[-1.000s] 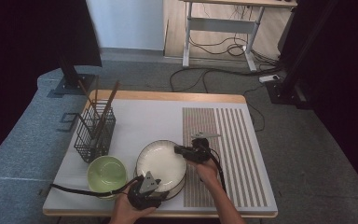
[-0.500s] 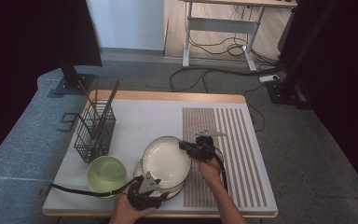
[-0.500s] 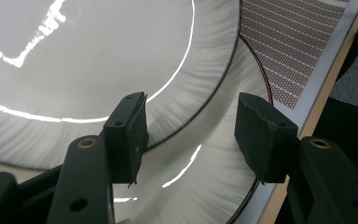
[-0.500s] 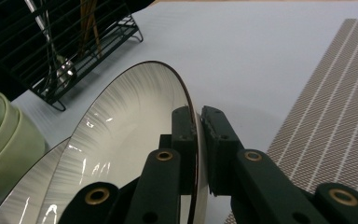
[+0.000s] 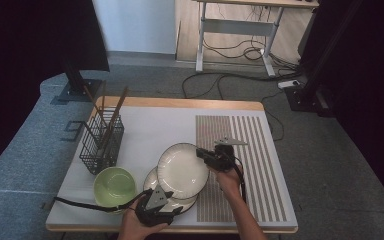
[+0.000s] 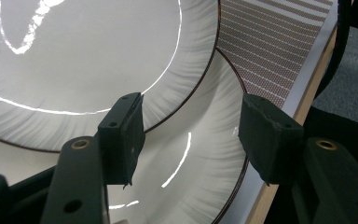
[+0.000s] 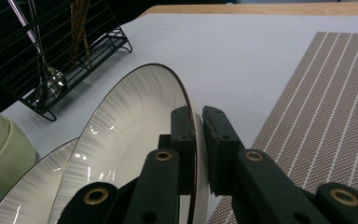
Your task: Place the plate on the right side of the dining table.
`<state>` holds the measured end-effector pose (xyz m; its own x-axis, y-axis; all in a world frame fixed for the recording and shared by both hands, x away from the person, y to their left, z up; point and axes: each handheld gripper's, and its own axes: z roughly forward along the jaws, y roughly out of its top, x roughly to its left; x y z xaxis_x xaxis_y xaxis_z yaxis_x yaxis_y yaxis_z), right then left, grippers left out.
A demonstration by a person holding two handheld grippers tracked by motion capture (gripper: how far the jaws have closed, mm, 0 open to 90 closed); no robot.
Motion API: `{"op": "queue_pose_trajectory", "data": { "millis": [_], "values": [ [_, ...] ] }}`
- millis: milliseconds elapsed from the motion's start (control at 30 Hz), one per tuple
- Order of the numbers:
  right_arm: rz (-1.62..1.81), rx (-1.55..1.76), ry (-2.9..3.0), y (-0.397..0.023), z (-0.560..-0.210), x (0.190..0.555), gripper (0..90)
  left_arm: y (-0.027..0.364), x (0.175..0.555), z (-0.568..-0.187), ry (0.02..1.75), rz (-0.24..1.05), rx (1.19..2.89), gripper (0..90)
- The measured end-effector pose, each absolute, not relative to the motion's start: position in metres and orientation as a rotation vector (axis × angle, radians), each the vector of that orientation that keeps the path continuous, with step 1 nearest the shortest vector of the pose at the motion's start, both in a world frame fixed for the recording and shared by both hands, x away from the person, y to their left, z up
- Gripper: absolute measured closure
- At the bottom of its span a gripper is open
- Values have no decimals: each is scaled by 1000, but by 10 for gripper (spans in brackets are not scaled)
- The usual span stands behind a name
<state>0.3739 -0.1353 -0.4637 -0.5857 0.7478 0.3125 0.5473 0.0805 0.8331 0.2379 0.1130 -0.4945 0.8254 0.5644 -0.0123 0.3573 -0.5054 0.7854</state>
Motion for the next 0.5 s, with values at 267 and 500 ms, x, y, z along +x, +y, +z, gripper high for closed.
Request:
{"op": "queue_pose_trajectory", "data": {
  "millis": [267,500],
  "values": [
    [1526,1327,2129,-144,-459,374,835,113,238,-494,666,314,2148,400],
    [1532,1336,2102,-152,-455,374,835,113,238,-495,666,312,2153,394]
  ]
}}
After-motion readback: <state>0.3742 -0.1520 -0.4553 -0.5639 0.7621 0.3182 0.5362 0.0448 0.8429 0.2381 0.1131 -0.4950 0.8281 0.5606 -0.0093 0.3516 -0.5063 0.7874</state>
